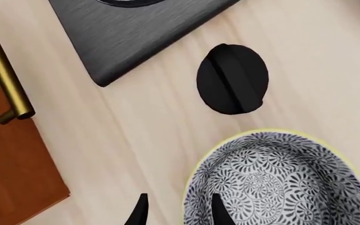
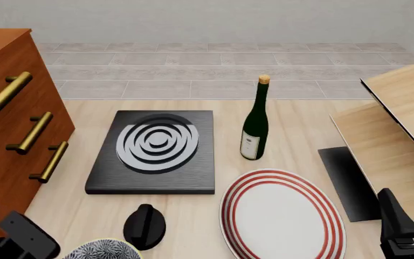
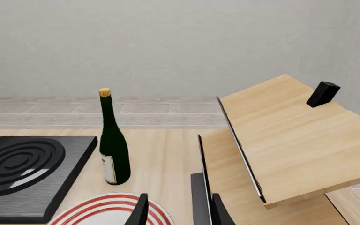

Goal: Put the bowl on the top of the cabinet.

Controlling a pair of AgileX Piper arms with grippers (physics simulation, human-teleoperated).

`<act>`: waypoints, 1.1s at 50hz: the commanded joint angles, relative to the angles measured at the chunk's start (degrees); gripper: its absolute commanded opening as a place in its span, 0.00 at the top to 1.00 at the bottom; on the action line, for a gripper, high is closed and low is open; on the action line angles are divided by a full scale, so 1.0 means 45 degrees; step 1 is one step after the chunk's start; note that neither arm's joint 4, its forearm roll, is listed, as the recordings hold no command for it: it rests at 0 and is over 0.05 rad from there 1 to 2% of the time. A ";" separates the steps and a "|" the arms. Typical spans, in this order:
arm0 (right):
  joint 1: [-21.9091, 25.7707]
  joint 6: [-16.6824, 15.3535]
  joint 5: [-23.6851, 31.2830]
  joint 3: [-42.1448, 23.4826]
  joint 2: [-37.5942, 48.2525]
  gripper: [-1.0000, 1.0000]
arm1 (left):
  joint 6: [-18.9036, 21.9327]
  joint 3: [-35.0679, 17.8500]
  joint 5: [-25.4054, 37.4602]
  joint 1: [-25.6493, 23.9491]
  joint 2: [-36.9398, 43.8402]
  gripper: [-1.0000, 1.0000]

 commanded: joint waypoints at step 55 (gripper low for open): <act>0.0002 0.0001 0.0000 0.0000 -0.0001 0.00 | -0.0329 -0.0547 -0.0663 -0.0267 -0.0617 1.00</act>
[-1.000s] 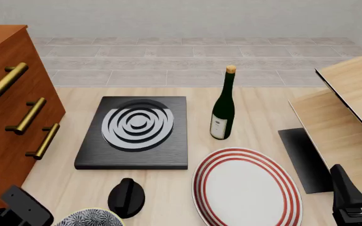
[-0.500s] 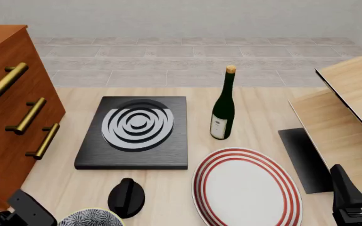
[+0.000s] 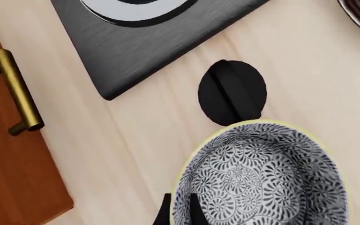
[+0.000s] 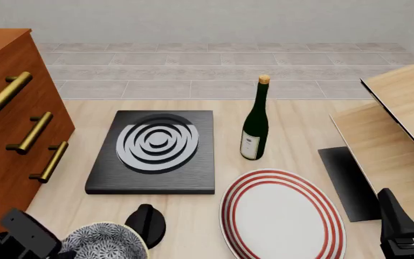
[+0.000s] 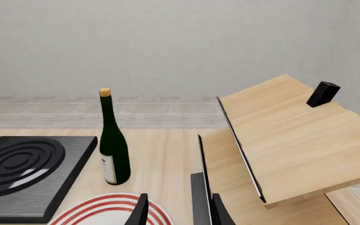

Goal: Put the bowl on the top of the cabinet.

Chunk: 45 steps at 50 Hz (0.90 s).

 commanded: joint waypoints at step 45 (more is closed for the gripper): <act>0.0001 0.0000 0.0000 0.0000 0.0000 0.00 | -0.2962 -0.6529 0.2064 0.0992 -0.2004 1.00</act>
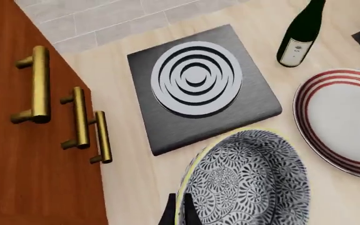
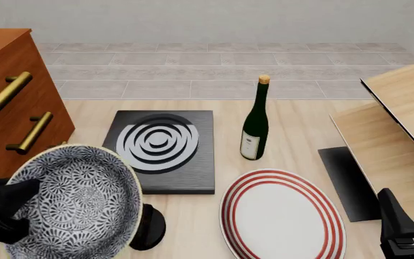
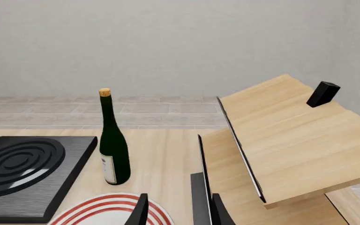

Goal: Put the bowl on the top of the cabinet.

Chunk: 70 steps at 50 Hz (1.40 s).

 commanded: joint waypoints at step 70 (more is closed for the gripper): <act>-0.0003 -0.0001 0.0000 0.0000 0.0001 0.00 | -0.6423 -0.7544 -0.2718 1.0261 0.5100 1.00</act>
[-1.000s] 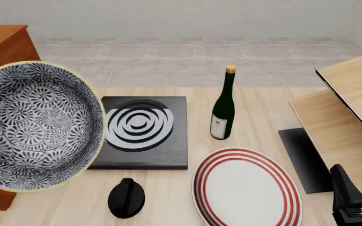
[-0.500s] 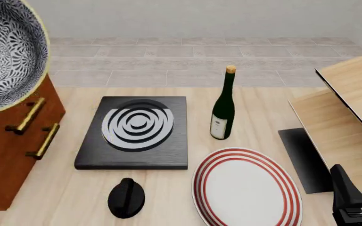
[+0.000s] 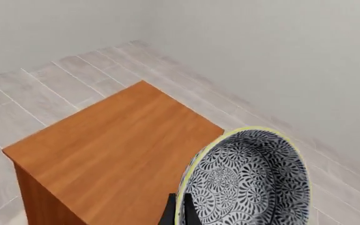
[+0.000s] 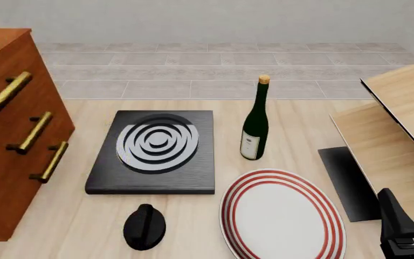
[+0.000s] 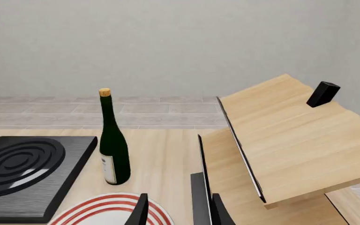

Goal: Put the bowl on the top of the cabinet.

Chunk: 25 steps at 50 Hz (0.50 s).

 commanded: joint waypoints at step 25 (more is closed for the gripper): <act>0.0002 -0.0001 0.0000 0.0000 -0.0002 0.00 | -0.2644 -0.0662 -0.0390 0.2651 0.3072 1.00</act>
